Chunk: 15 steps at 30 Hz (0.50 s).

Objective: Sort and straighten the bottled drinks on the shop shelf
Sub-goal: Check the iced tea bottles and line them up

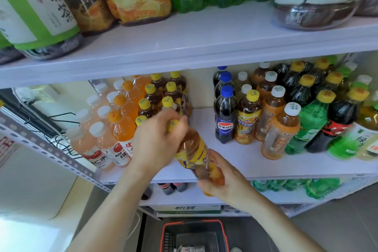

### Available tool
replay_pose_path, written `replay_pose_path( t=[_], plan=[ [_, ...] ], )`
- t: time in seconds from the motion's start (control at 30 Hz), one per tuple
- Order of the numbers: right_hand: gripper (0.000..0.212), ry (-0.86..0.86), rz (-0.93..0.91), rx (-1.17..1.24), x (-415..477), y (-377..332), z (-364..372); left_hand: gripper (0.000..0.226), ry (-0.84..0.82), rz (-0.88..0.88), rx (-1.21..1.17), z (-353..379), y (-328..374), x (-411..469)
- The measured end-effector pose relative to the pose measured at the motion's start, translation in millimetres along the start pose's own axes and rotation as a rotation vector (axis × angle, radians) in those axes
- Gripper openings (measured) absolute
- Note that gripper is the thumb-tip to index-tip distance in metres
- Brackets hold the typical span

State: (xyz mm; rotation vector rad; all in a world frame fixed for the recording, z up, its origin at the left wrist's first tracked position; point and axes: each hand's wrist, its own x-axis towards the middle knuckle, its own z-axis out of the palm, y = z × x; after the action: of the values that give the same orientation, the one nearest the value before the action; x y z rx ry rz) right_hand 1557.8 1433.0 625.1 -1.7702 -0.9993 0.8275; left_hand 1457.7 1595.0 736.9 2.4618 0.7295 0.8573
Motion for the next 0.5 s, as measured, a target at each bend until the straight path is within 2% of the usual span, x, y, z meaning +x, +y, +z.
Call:
replay_pose_path(
  t=[0.1,0.2,0.33,0.5],
  plan=[
    [0.06,0.079,-0.073,0.055,-10.8,-21.6,-16.4,0.039,0.129,-0.168,-0.342,-9.8,8.8,7.7],
    [0.054,0.132,-0.081,0.056,-21.7,-36.4,-31.2,0.041,0.107,-0.324,-0.601,-16.2,11.8,10.6],
    [0.042,-0.034,-0.05,0.331,-31.2,-51.2,-40.3,0.034,-0.035,-0.392,-0.802,-19.2,11.0,10.5],
    [0.043,-0.156,0.008,0.462,-36.8,-58.3,-46.6,0.038,-0.044,-0.358,-0.869,-20.4,14.1,14.0]
  ],
)
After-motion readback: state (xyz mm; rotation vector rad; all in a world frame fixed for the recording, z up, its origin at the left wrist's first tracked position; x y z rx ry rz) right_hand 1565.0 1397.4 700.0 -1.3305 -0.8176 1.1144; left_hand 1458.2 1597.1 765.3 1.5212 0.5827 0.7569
